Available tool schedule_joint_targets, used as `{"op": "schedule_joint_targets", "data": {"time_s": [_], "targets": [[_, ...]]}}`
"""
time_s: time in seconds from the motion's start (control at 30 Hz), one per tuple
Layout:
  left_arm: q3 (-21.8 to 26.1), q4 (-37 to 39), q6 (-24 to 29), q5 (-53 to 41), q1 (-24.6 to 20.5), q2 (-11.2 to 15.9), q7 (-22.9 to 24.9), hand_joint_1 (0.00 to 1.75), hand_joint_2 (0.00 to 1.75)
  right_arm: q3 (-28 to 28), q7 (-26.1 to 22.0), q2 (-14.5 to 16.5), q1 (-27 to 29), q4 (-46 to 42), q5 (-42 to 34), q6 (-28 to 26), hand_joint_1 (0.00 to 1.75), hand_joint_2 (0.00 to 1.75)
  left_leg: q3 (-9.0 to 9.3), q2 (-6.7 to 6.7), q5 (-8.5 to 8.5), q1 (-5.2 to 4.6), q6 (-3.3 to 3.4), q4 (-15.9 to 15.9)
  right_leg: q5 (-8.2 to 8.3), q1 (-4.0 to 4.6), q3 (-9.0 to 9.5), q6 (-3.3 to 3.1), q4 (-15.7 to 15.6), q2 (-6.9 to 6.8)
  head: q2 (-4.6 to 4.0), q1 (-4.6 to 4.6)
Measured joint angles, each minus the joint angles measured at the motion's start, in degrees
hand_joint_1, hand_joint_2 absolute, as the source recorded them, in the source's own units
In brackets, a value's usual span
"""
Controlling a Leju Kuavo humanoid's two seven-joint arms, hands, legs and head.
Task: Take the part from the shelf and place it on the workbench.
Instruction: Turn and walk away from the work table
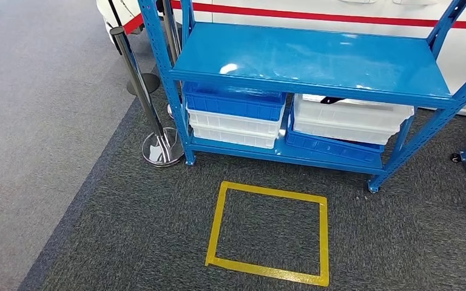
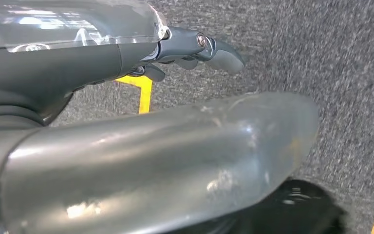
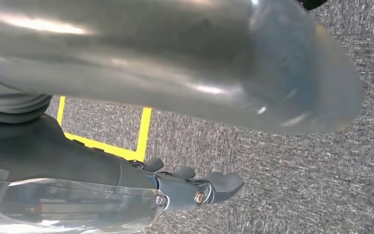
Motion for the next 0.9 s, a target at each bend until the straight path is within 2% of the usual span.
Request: {"op": "schedule_joint_targets", "data": {"time_s": [0.03,0.1,0.13,0.17,0.27,0.3,0.33,0.37,0.43,0.47,0.5,0.53,0.6,0.63,0.67,0.73,0.8,0.83,0.9], "targets": [[0.0,0.0,0.0,0.0,0.0,0.0,0.0,0.0,0.0,0.0,0.0,0.0,0.0,0.0,0.0,0.0,0.0,0.0,1.01,0.02,1.78,0.09,-0.01,-2.3,-0.08,-0.03,0.08,0.09,0.1,0.04,0.0,-0.01],[0.0,0.0,0.0,0.0,0.0,0.0,0.0,0.0,0.0,0.0,0.0,0.0,0.0,0.0,0.0,0.0,0.0,0.0,4.73,0.07,5.76,0.14,0.18,-10.3,-0.33,0.02,0.27,0.47,0.3,0.11,0.0,-0.01],[0.0,0.0,0.0,0.0,0.0,0.0,0.0,0.0,0.0,0.0,0.0,0.0,0.0,0.0,0.0,0.0,0.0,0.0,6.09,0.06,6.87,0.08,0.44,-13.4,-0.43,0.11,0.28,0.76,0.5,0.12,0.0,0.03],[0.0,0.0,0.0,0.0,-0.1,0.0,0.0,0.0,0.0,0.0,0.0,0.0,0.0,0.0,0.0,0.0,0.0,0.0,6.78,0.05,7.28,-0.03,0.73,-15.2,-0.49,0.2,0.25,1.08,0.6,0.12,0.0,0.06],[0.0,0.0,0.0,0.0,-0.1,0.0,0.0,0.0,0.0,0.0,0.0,0.0,-0.1,0.0,0.0,0.0,0.0,0.0,6.83,0.0,7.5,-0.18,1.88,-16.0,-0.5,0.19,0.22,2.15,0.5,0.13,0.0,0.11],[0.0,0.0,0.0,0.0,0.0,0.0,0.0,0.0,0.0,0.0,0.0,0.0,-0.1,0.0,0.0,0.0,0.0,0.0,6.9,0.03,7.73,-0.12,2.34,-16.2,-1.01,0.11,0.01,2.45,1.1,0.14,0.0,0.17],[0.0,0.0,0.0,0.0,0.0,0.0,0.0,0.0,0.0,0.0,0.0,0.0,0.0,0.0,0.0,0.0,0.0,0.0,6.94,0.08,7.97,-0.03,2.77,-16.4,-2.21,0.04,-0.71,2.72,2.7,0.18,0.0,0.28],[0.0,0.0,0.0,0.0,-0.1,0.0,0.0,0.0,0.0,0.0,0.0,0.0,0.0,0.0,0.0,0.0,0.0,0.0,6.93,0.14,8.15,-0.01,3.08,-16.5,-4.0,-0.04,-2.02,2.93,5.6,0.21,0.0,0.38],[0.0,0.0,0.0,0.0,-0.1,0.0,0.0,0.0,0.0,0.0,0.0,0.0,0.0,0.0,0.0,0.0,0.0,0.0,6.68,0.18,8.24,-0.18,3.31,-16.5,-7.78,-0.08,-5.78,3.21,13.3,0.25,0.0,0.52],[0.0,0.0,0.0,0.0,0.0,0.0,0.0,0.0,0.0,0.0,0.0,0.0,0.0,0.0,0.0,0.0,0.0,0.0,6.64,0.18,8.24,-0.25,3.34,-16.5,-8.5,-0.09,-7.13,3.27,16.1,0.25,0.0,0.51],[0.0,0.0,0.0,0.0,0.0,0.0,0.0,0.0,0.0,0.0,0.0,0.0,0.0,0.0,0.0,0.0,0.0,0.0,6.66,0.17,8.23,-0.3,3.33,-16.5,-8.12,-0.08,-7.58,3.26,16.9,0.26,0.0,0.51],[0.0,0.0,0.0,0.0,-0.1,0.0,0.0,0.0,0.0,0.0,0.0,0.0,0.0,0.0,0.0,0.0,0.0,0.0,6.76,0.11,8.2,-0.33,3.3,-16.4,-6.59,-0.08,-6.85,3.16,15.4,0.25,0.0,0.52],[0.0,0.0,0.0,0.0,-0.1,0.0,0.0,0.0,0.0,0.0,0.0,0.0,0.0,0.0,0.0,0.0,0.0,0.0,7.03,-0.01,8.06,-0.37,3.09,-16.4,-2.5,-0.01,-3.1,2.69,7.6,0.26,0.0,0.54],[0.0,0.0,0.0,0.0,-0.1,0.0,0.0,0.0,0.0,0.0,0.0,0.0,0.0,0.0,0.0,0.0,0.0,0.0,7.07,-0.06,7.92,-0.48,2.86,-16.3,-1.14,0.1,-1.42,2.39,4.0,0.27,0.0,0.51],[0.0,0.0,0.0,0.0,-0.1,-0.1,0.0,0.0,0.0,0.0,0.0,0.0,0.0,0.0,0.0,0.0,0.0,0.0,7.05,-0.08,7.82,-0.57,2.58,-16.2,-0.49,0.24,-0.41,2.13,1.7,0.29,0.0,0.47],[0.0,0.0,0.0,0.0,-0.1,-0.1,0.0,0.0,0.0,0.0,0.0,0.0,-0.1,0.0,0.0,0.0,0.0,0.0,6.98,-0.07,7.73,-0.67,1.93,-16.2,-0.45,0.5,-0.08,1.66,0.6,0.33,0.01,0.42],[0.0,0.0,0.0,0.0,-0.1,0.0,0.0,0.0,0.0,0.0,0.0,0.0,-0.1,0.0,0.0,0.0,0.0,0.0,6.88,-0.05,7.28,-0.59,1.3,-15.8,-0.2,0.28,0.02,0.94,0.2,0.26,0.01,0.4],[0.0,0.0,0.0,0.0,-0.1,0.0,0.0,0.0,0.0,0.0,0.0,0.0,-0.1,0.0,0.0,0.0,0.0,0.0,6.36,-0.04,6.29,-0.57,1.03,-14.5,-0.05,0.13,0.07,0.56,0.0,0.19,0.01,0.29],[0.0,0.0,0.0,0.0,-0.1,0.0,0.0,0.0,0.0,0.0,0.0,0.0,-0.1,0.0,0.0,0.0,0.0,0.0,3.54,-0.03,2.51,-0.41,0.57,-8.0,0.08,0.02,0.02,0.07,-0.1,0.06,0.0,0.09]]}}
